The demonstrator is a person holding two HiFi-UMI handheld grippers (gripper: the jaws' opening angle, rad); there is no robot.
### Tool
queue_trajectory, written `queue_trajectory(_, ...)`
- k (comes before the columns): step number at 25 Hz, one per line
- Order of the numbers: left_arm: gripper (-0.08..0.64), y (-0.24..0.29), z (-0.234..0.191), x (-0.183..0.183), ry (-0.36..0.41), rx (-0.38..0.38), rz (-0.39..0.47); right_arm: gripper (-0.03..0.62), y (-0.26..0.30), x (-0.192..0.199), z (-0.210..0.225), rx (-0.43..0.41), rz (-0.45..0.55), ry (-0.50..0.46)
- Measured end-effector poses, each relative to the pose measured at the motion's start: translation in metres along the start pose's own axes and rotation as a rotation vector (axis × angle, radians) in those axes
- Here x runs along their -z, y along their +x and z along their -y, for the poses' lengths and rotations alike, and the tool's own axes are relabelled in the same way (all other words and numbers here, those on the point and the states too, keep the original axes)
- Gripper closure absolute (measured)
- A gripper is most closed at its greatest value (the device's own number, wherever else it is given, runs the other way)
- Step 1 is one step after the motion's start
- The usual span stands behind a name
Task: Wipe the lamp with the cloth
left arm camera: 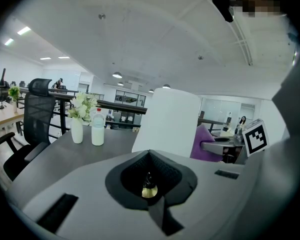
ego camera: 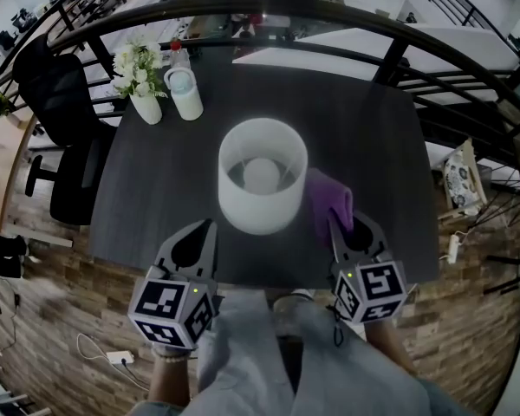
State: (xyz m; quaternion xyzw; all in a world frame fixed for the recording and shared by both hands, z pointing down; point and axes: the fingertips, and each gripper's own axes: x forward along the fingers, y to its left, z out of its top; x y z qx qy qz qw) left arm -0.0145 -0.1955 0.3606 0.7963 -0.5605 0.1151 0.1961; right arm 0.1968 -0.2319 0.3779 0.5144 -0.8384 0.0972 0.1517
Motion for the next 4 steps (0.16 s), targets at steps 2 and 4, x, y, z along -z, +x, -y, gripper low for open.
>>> queue_trajectory(2, 0.558, 0.0001, -0.0006, 0.0008, -0.003, -0.001, 0.0, 0.545, 0.0006, 0.0007, -0.0009, -0.002, -0.002, -0.002)
queue_trajectory(4, 0.558, -0.0001, -0.0013, 0.0016, -0.005, -0.003, 0.0, 0.545, 0.0013, 0.0014, -0.0023, -0.006, -0.006, -0.005)
